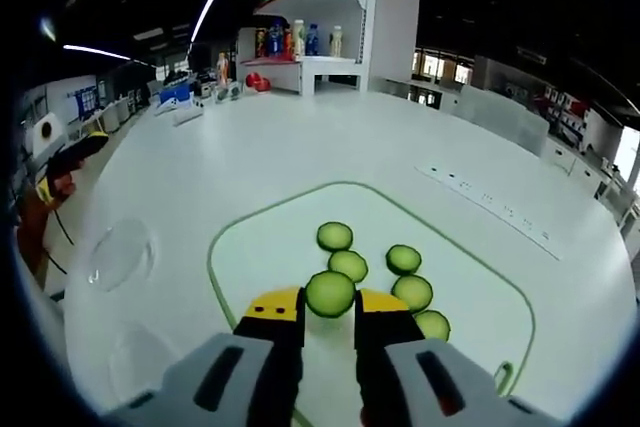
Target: Open the petri dish lid, add cucumber slices into the petri dish, and close the lid
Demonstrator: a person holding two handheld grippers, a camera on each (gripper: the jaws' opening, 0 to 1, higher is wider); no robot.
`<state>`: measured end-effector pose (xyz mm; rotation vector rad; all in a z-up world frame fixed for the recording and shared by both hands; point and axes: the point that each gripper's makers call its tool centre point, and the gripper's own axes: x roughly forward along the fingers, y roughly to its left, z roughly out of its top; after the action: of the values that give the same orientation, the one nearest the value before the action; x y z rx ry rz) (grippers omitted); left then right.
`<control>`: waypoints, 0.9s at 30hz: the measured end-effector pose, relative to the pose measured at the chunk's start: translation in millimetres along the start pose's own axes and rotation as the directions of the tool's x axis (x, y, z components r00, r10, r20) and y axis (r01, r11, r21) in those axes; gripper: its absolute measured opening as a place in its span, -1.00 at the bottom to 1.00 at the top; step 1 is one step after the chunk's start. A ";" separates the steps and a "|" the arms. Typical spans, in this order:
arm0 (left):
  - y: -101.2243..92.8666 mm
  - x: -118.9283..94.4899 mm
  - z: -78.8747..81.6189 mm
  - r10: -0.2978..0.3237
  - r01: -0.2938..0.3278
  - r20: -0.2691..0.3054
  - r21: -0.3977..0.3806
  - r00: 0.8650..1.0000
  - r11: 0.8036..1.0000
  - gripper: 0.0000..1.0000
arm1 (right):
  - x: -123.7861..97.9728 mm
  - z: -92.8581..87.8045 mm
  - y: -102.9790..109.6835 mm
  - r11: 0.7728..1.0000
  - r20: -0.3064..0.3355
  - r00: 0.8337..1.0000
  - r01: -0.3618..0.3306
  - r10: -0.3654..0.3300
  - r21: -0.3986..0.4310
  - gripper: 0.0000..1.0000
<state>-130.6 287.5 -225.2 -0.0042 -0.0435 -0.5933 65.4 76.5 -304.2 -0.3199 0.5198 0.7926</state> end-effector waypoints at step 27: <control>-9.1 5.7 0.7 -0.026 0.026 -0.008 0.004 1.000 1.000 0.46 | -57.6 32.4 7.3 1.000 0.154 0.988 0.005 -0.006 0.007 -0.61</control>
<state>-130.9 276.8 -224.3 0.0025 -0.0371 -0.6195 36.6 62.2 -246.0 -0.2509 0.3764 0.8033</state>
